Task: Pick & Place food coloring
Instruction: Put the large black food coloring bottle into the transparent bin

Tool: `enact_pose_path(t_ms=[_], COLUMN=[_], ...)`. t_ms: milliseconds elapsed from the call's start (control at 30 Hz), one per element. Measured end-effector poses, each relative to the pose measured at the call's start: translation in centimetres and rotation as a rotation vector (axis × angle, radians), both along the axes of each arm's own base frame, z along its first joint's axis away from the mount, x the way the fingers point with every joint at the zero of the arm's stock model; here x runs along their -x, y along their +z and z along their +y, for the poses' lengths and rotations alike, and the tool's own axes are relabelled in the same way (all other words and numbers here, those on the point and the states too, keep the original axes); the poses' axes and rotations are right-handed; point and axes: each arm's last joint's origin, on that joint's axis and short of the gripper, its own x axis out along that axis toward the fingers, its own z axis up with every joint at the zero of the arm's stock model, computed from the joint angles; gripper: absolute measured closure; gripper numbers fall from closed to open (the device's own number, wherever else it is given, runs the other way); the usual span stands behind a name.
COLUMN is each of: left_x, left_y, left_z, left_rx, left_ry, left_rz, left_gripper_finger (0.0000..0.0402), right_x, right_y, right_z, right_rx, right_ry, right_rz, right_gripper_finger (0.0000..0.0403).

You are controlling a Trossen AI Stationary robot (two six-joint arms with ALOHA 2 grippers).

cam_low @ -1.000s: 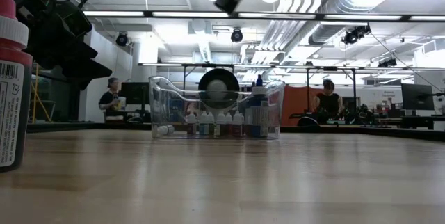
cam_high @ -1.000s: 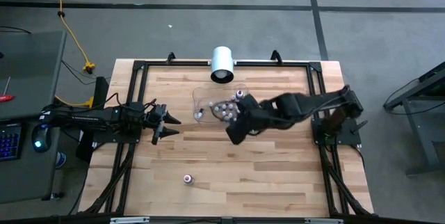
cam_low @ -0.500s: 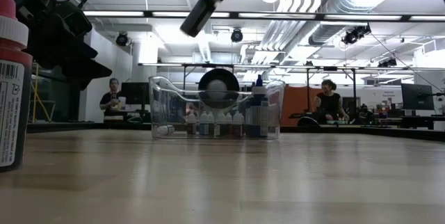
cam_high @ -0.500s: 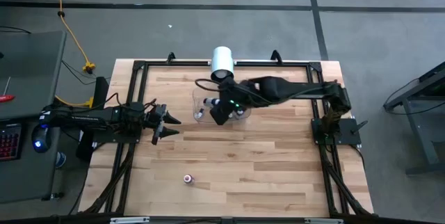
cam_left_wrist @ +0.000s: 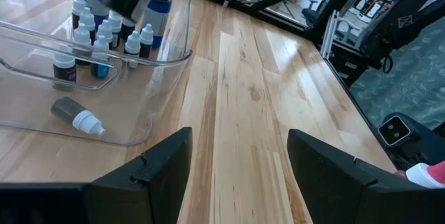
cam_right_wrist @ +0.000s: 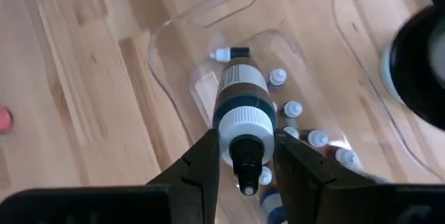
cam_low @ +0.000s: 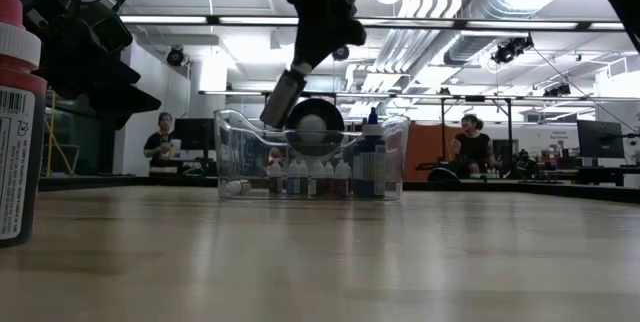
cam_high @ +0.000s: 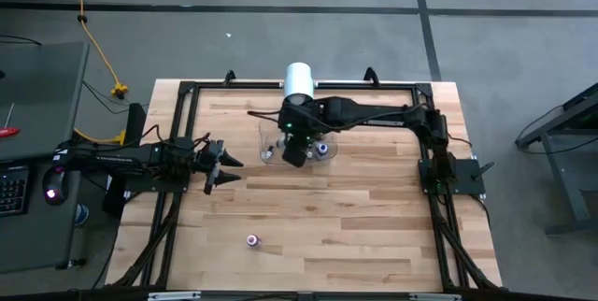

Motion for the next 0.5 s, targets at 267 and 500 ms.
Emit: enact_pose_path(t_ms=[267,500], left_x=[0.0,0.0], left_y=[0.0,0.0], left_z=[0.0,0.0], left_rx=[0.0,0.0], left_ry=[0.0,0.0], left_rz=[0.0,0.0], left_gripper_finger=[0.0167,0.0167], right_x=[-0.4,-0.4], right_y=[-1.2,-2.3], right_z=[-0.8,-1.0], right_rx=[0.048,0.017], right_ry=[0.142,0.203], right_rz=[0.056,0.105], right_gripper_finger=[0.0301,0.0301])
